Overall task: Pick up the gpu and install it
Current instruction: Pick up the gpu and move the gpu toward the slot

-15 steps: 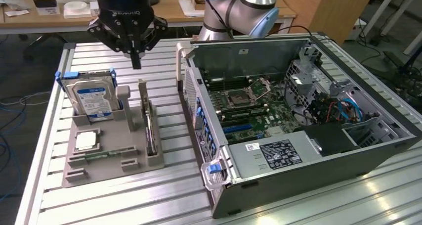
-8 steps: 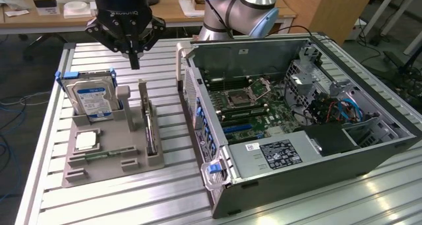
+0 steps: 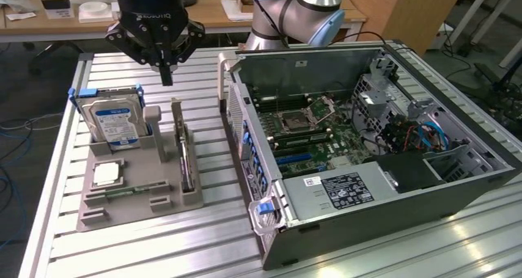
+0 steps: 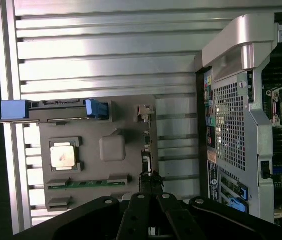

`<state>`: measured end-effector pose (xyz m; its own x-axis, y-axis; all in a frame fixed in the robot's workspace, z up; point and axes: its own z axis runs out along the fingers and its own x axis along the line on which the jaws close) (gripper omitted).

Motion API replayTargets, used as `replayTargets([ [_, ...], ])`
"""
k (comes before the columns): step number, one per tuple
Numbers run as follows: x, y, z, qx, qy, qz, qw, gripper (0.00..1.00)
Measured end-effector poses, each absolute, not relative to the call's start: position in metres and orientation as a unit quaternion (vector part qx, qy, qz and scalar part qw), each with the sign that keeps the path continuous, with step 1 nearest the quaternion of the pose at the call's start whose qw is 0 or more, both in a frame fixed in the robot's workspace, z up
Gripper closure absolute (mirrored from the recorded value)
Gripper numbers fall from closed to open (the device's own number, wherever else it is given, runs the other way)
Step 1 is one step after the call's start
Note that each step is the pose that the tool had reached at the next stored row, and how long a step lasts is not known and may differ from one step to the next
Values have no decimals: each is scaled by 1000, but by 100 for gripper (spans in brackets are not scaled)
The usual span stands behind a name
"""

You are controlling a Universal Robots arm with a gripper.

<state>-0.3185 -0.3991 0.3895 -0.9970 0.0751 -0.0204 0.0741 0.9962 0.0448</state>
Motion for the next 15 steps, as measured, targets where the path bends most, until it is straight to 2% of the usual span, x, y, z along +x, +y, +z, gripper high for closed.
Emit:
replayTargets([
  [2, -319, -399, 389, 37, 999, 22, 11, 89],
  [5, -319, -399, 390, 37, 999, 22, 11, 71],
  [6, -319, -399, 389, 37, 999, 22, 11, 71],
  [8, -319, -399, 390, 37, 999, 22, 11, 59],
  [9, -319, -399, 389, 37, 999, 22, 11, 59],
  [12, -319, -399, 389, 37, 999, 22, 11, 42],
  [14, -319, -399, 389, 37, 999, 22, 11, 42],
  [15, -319, -399, 389, 37, 999, 22, 11, 35],
])
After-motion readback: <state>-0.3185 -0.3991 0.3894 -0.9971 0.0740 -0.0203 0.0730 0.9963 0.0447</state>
